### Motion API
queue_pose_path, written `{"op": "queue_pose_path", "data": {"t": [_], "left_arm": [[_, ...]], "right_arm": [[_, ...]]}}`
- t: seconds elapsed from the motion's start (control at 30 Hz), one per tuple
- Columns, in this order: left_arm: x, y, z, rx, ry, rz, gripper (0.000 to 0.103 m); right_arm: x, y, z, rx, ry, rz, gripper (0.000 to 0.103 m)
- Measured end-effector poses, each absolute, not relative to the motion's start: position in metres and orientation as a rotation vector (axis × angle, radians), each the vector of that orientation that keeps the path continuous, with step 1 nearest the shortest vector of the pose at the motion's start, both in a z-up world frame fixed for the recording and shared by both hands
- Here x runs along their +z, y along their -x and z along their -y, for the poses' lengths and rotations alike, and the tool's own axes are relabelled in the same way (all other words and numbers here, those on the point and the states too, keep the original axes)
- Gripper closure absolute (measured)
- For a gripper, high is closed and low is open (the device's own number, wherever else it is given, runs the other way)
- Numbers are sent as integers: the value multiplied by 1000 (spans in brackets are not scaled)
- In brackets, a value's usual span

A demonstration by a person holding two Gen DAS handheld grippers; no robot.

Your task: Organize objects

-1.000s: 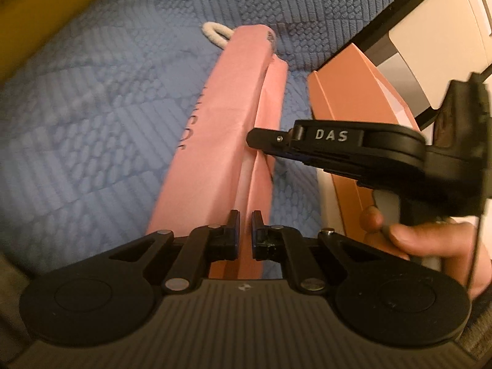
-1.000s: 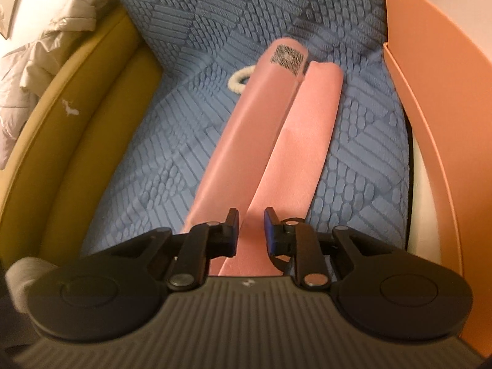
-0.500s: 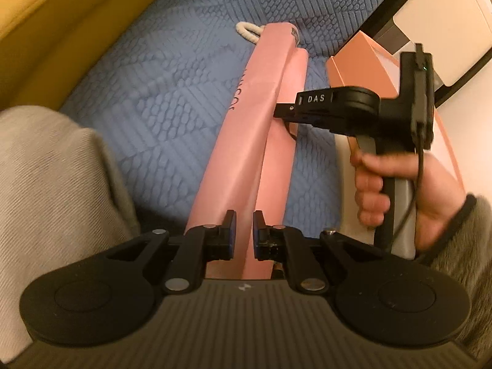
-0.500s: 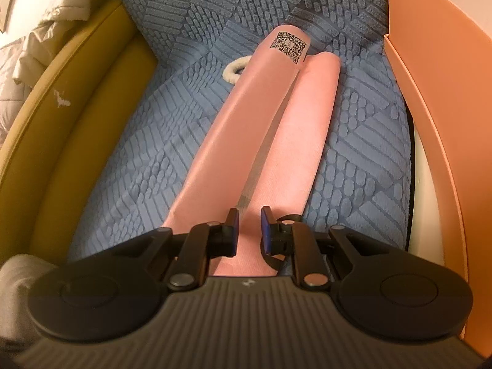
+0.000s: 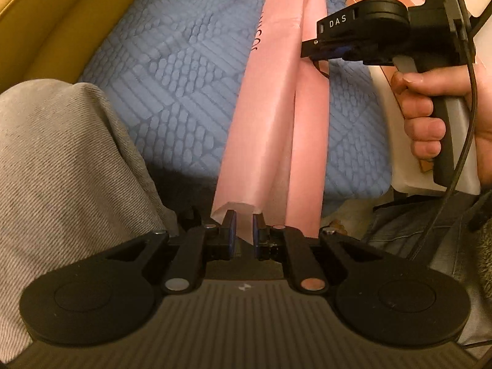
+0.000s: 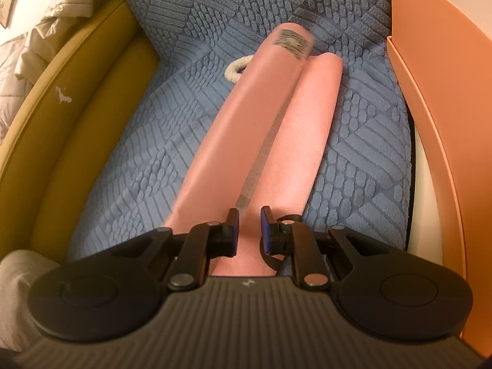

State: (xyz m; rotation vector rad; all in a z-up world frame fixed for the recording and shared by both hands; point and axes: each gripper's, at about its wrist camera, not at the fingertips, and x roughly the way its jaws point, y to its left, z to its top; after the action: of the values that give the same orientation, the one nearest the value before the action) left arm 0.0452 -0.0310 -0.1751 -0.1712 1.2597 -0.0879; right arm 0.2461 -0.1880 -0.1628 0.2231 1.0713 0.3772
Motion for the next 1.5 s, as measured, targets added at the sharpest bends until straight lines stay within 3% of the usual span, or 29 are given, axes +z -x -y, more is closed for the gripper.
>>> {"op": "queue_pose_path", "data": {"t": [0.37, 0.5, 0.6, 0.87, 1.2, 1.5], "left_arm": [[-130, -27, -2, -81, 379, -911, 91], [-120, -21, -22, -68, 518, -813, 83], [-116, -23, -32, -79, 625, -788, 67], [-125, -53, -36, -98, 756, -775, 41], [-151, -90, -21, -141, 636, -874, 31], [-151, -95, -56, -163, 865, -707, 27]], "right_arm": [[-159, -245, 184, 385, -180, -1059, 86], [-158, -245, 181, 394, -138, -1049, 86], [-157, -244, 178, 406, -113, -1049, 86], [-154, -241, 169, 426, -31, -1038, 86], [-153, -241, 169, 421, -71, -1046, 86], [-154, -244, 171, 421, -81, -1048, 86]]}}
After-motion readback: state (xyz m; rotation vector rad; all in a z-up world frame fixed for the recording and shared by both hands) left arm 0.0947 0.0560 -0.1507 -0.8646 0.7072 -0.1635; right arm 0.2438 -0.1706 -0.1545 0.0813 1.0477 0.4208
